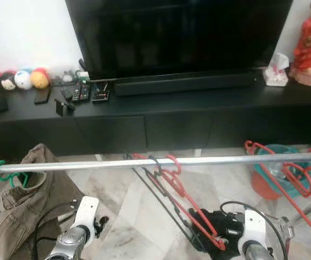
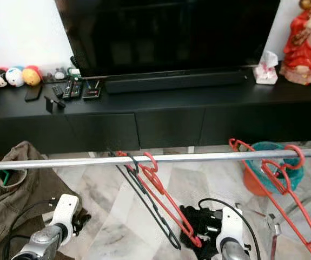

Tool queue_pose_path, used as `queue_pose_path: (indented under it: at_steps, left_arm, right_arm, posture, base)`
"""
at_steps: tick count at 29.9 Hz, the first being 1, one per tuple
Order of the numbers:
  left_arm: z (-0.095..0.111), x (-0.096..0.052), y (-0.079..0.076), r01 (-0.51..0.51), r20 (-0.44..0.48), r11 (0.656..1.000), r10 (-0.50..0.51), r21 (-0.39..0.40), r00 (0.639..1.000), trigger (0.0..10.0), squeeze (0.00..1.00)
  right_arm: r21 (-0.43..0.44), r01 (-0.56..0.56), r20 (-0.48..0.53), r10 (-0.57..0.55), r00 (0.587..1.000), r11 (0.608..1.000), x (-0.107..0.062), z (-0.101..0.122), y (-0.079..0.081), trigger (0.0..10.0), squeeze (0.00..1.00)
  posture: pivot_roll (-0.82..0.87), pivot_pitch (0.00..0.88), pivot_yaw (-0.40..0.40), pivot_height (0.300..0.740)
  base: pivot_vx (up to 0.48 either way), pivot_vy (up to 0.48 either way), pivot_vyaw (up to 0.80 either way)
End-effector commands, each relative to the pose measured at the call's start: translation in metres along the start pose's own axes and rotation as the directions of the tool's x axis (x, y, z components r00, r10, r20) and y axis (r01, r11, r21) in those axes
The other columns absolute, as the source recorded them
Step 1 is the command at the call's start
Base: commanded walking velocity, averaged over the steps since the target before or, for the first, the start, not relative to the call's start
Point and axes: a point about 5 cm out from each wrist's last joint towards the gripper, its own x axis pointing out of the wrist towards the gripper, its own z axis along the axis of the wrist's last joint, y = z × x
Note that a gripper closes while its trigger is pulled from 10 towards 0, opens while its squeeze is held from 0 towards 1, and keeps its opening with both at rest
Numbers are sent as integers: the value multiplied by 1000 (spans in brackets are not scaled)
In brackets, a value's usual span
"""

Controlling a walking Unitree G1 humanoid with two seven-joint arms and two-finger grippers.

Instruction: Hang hanger

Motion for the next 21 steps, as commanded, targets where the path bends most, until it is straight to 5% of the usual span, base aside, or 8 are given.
queue_pose_path:
  at_steps: [1,21]
  left_arm:
    - [-1,-2,6,-17,5,1000,17,4,1000,10000,0]
    - [-8,-2,-2,-13,-16,1000,13,8,1000,10000,0]
  right_arm:
    - [-7,-10,10,10,1000,1000,1,3,3,10000,0]
    - [-40,-14,59,17,998,999,3,13,1,10000,0]
  posture:
    - [-20,0,82,740]
    - [-27,0,76,740]
  base:
    - [0,0,0]
    - [0,-222,0]
